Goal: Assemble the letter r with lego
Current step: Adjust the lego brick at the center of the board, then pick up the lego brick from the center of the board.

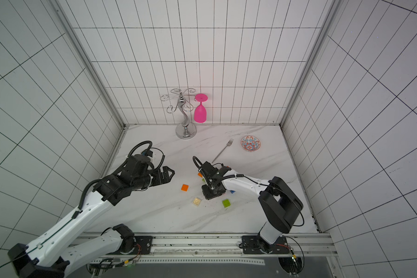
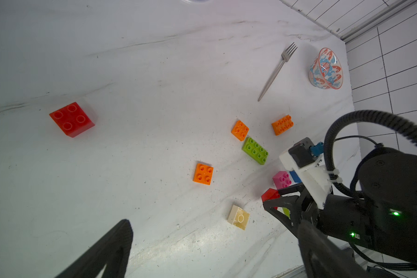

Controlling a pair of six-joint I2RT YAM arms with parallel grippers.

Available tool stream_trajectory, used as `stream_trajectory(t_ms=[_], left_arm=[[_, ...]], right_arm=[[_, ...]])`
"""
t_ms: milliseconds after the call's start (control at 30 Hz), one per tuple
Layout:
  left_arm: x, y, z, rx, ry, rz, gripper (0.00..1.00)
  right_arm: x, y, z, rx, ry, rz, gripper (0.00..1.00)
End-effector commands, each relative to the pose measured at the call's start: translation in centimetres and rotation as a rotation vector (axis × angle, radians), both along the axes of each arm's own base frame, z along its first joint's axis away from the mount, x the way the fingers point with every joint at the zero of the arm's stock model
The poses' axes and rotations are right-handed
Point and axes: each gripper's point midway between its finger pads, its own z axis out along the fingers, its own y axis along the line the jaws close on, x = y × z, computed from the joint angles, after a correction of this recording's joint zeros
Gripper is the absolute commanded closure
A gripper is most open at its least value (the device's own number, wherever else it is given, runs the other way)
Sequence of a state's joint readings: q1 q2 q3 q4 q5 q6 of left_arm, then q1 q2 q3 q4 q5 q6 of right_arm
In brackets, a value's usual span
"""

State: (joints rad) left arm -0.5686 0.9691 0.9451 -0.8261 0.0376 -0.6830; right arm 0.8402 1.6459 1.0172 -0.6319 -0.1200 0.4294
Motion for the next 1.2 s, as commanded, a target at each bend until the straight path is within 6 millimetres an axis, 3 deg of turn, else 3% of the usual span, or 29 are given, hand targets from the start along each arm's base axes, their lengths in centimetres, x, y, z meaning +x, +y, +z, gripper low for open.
stream_trajectory(t_ms=[0,100,167,300,433,667,833,967,1167], left_arm=[[-0.1,0.7,-0.6,0.039,0.001,0.012,0.02],[-0.1,0.7,-0.9,0.041,0.007,0.015,0.02],[-0.2,0.7,-1.1,0.042,0.012,0.014,0.02],[-0.2,0.3,-1.5,0.030,0.018,0.001,0.02],[-0.4,-0.4,-2.8,0.047,0.046,-0.027,0.04],[-2.4,-3.9,-6.9,0.172,0.118,-0.106,0.12],[-2.7,-6.1,-8.0,0.063,0.126,-0.142,0.14],[-3.8,-8.2,-9.4,0.119,0.127,-0.209,0.22],[-5.7,-12.1,-12.8,0.241,0.163,-0.310,0.25]], right_arm=[[0.3,-0.5,0.2,-0.078,-0.019,-0.031,0.82],[0.3,-0.5,-0.2,-0.086,-0.015,-0.024,0.73],[0.3,-0.6,-0.1,-0.090,-0.023,-0.020,0.57],[0.6,-0.9,1.2,-0.084,-0.065,-0.001,0.47],[0.5,-0.3,3.5,0.007,-0.117,0.019,0.45],[0.8,1.3,7.4,0.316,-0.236,0.048,0.41],[0.3,0.9,5.9,0.209,-0.217,0.119,0.42],[0.5,0.1,5.7,0.209,-0.224,0.068,0.42],[1.2,-3.4,6.4,0.211,-0.254,-0.084,0.44]])
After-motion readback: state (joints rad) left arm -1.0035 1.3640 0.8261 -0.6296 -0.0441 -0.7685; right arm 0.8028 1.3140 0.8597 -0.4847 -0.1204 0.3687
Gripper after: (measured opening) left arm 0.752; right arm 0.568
